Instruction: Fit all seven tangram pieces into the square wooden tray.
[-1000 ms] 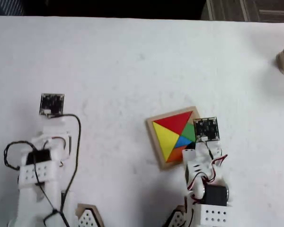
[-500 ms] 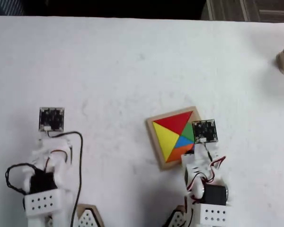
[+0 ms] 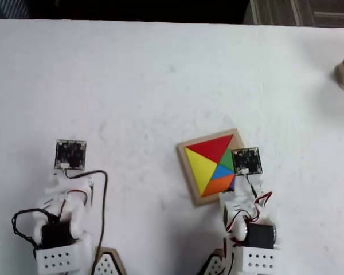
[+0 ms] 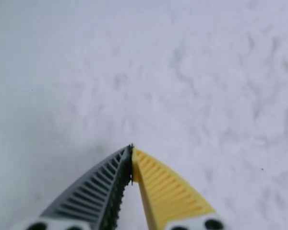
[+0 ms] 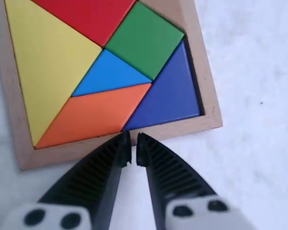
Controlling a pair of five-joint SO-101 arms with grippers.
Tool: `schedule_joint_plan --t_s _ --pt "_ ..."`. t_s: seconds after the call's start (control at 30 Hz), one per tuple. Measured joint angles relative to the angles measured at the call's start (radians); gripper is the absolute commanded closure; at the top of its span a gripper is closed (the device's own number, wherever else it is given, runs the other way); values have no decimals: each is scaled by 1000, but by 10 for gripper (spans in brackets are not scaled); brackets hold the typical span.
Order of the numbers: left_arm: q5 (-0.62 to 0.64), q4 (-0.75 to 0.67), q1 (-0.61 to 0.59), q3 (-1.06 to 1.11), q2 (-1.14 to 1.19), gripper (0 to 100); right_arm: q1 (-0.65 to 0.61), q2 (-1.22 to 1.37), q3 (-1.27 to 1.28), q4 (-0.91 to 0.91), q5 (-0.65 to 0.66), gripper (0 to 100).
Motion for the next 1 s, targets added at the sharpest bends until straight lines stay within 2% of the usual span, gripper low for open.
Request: schedule_joint_plan --t_s 0.1,0.47,1.0 --pt "0 12 5 -2 -2 980 0 0 0 0 0 967" --pt "0 213 8 -2 -3 980 0 0 0 0 0 967" --pt "0 219 8 -2 -3 980 0 0 0 0 0 967"
